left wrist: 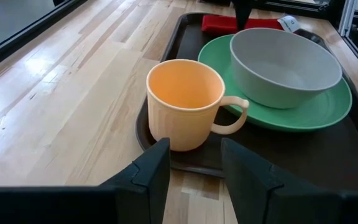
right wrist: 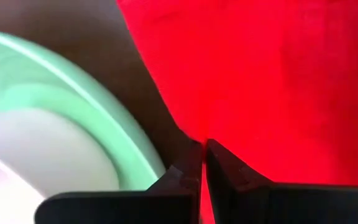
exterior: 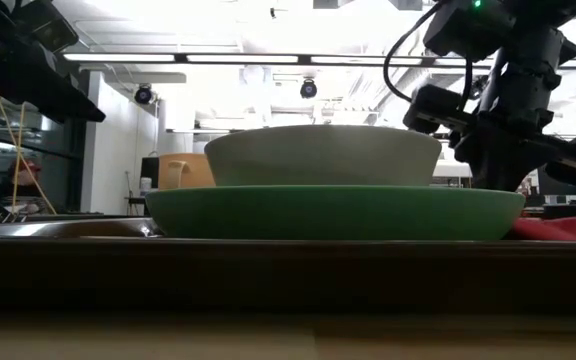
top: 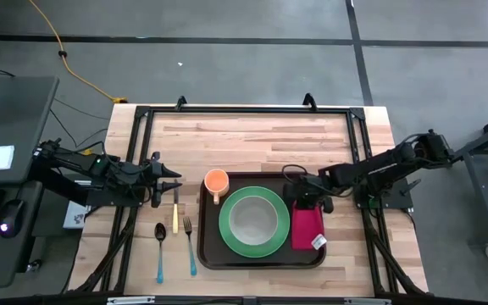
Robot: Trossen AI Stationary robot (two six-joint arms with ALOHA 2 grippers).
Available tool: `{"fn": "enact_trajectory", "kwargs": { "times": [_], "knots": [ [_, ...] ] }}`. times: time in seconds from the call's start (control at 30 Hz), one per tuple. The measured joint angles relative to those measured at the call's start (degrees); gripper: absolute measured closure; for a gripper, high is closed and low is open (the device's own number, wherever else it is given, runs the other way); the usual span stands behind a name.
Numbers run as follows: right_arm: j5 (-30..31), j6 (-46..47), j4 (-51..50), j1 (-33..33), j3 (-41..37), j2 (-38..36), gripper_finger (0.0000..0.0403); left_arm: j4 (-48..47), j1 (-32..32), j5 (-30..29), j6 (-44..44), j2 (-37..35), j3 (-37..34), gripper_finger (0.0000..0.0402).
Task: Set up tray
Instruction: Put the red napkin to the right of the green plate on the brown tray
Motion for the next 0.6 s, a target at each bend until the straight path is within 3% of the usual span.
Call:
{"fn": "enact_trajectory", "kwargs": {
  "times": [0.6],
  "knots": [
    [0.87, 0.9, -0.76, -1.67, -0.04, 0.33, 0.0403, 0.0, 0.0, 0.69, 0.45, 0.0, 0.0, 0.0229]
  ]
}}
